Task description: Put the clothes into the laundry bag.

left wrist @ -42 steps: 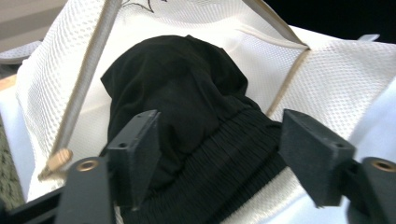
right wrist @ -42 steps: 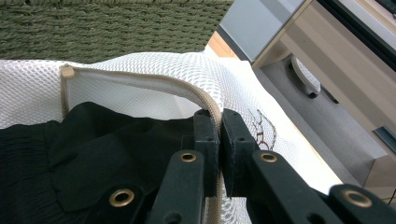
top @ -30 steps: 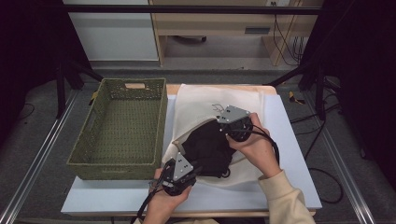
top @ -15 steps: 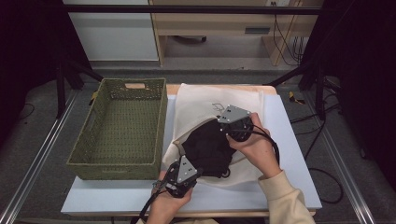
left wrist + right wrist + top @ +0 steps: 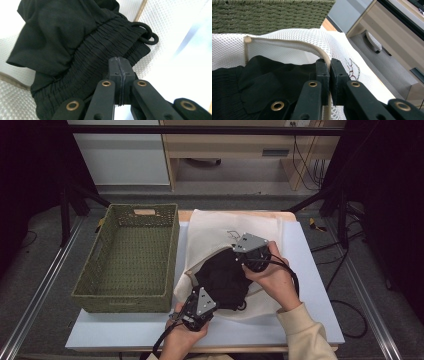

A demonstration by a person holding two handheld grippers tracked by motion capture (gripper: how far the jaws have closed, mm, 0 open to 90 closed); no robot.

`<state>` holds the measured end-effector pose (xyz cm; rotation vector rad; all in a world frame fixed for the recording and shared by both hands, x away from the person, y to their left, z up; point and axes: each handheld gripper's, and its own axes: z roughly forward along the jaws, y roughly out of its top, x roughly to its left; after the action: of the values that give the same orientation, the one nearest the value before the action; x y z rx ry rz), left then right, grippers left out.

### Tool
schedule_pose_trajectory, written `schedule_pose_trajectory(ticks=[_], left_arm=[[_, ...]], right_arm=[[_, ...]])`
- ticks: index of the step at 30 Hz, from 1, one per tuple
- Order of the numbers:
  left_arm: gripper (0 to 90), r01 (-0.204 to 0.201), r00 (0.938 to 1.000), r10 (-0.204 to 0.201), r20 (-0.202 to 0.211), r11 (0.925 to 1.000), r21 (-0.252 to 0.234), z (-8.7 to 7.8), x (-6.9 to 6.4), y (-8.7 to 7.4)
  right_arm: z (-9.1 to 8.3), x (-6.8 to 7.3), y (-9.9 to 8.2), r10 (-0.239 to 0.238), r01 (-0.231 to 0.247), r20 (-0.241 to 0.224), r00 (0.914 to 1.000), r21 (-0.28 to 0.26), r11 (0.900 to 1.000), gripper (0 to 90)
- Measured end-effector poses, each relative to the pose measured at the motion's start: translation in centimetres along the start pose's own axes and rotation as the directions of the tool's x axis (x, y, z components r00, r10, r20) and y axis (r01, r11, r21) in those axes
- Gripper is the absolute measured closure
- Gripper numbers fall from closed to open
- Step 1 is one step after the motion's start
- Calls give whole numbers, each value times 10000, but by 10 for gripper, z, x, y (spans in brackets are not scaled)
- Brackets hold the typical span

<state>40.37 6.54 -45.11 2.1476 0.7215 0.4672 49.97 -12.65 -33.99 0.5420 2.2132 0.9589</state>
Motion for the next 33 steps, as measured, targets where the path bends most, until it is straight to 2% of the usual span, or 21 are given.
schedule_pose_trajectory(ticks=[9, 18, 24, 33], left_arm=[[900, 129, 9999, -129, -20, 9998, 178, 11, 1, -2], [900, 26, 9999, -22, -115, 9994, 353, 15, 2, -3], [900, -118, 9997, 130, -206, 9983, 571, 26, 1, -3], [900, -190, 9994, 208, -263, 9975, 677, 33, 1, -4]], right_arm=[[-1, 0, 0, 38, -38, 1, 10000, -34, 10000, 868], [0, 1, 1, -61, 61, -15, 10000, -16, 10000, 868], [0, 2, 2, -54, 54, -23, 10000, -36, 10000, 868], [-1, 1, 1, -52, 51, -77, 10000, -117, 9999, 869]])
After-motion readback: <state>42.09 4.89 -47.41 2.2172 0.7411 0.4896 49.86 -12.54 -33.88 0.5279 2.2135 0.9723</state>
